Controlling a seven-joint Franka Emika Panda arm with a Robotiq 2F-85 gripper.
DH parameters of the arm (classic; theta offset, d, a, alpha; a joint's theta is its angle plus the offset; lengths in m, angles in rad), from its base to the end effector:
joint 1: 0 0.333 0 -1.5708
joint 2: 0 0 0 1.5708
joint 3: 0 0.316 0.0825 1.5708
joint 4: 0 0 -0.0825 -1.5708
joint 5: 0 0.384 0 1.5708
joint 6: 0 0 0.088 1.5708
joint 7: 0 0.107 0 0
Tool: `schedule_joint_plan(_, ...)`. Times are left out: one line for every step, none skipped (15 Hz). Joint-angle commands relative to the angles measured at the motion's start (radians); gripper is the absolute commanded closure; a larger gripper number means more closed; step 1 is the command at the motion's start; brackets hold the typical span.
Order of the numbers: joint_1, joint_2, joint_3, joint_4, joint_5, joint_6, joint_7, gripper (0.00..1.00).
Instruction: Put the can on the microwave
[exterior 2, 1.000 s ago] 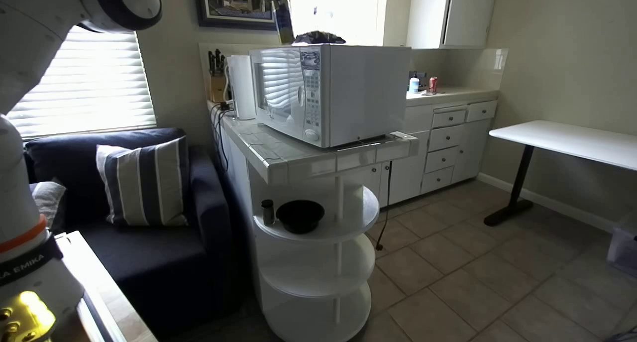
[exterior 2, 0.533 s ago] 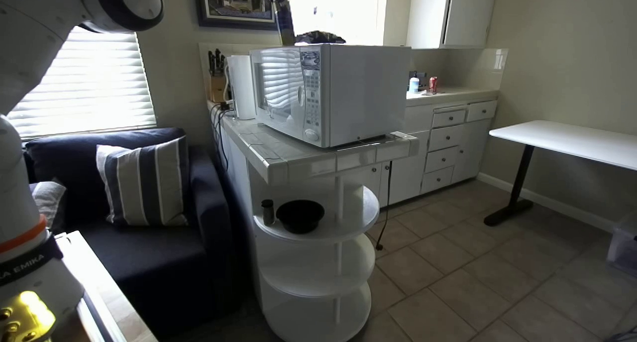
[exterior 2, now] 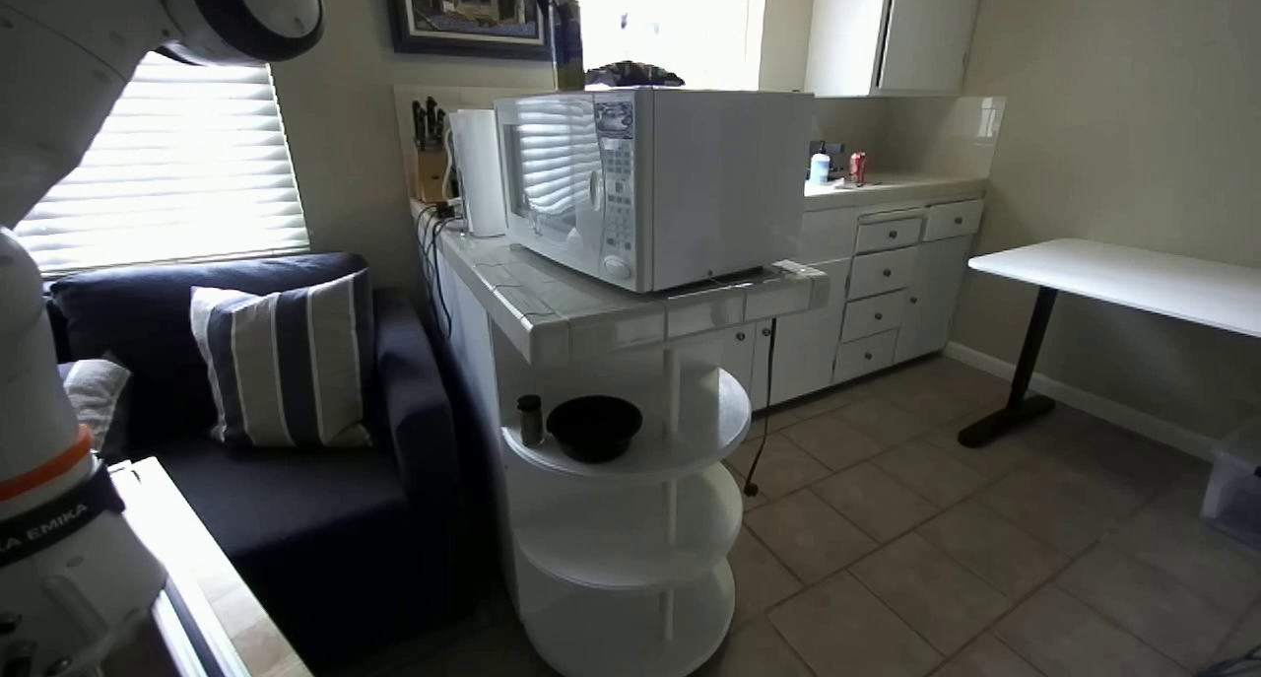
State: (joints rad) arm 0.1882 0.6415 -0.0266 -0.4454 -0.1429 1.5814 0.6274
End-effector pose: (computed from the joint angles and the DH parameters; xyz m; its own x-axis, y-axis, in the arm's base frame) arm 0.6763 0.1051 0.7373 0.7594 -0.4526 0.4674 -0.4287 -0.8885 -0.1638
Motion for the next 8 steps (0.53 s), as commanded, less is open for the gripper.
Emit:
schedule_joint_plan(0.012, -0.026, 0.007, -0.024, 0.049, -0.077, 0.014, 0.0)
schedule_joint_plan(0.014, -0.034, 0.023, -0.03, 0.074, -0.114, 0.006, 0.0)
schedule_joint_plan(0.018, -0.041, 0.04, -0.036, 0.102, -0.159, 0.008, 0.0)
schedule_joint_plan(0.025, -0.047, 0.052, -0.038, 0.123, -0.197, 0.008, 0.0)
schedule_joint_plan(0.034, -0.056, 0.06, -0.037, 0.137, -0.235, 0.012, 0.0)
schedule_joint_plan(0.048, -0.065, 0.062, -0.036, 0.139, -0.27, 0.012, 0.0)
schedule_joint_plan(0.067, -0.078, 0.061, -0.035, 0.132, -0.308, 0.015, 0.0)
schedule_joint_plan(0.088, -0.09, 0.06, -0.034, 0.119, -0.343, -0.001, 0.0)
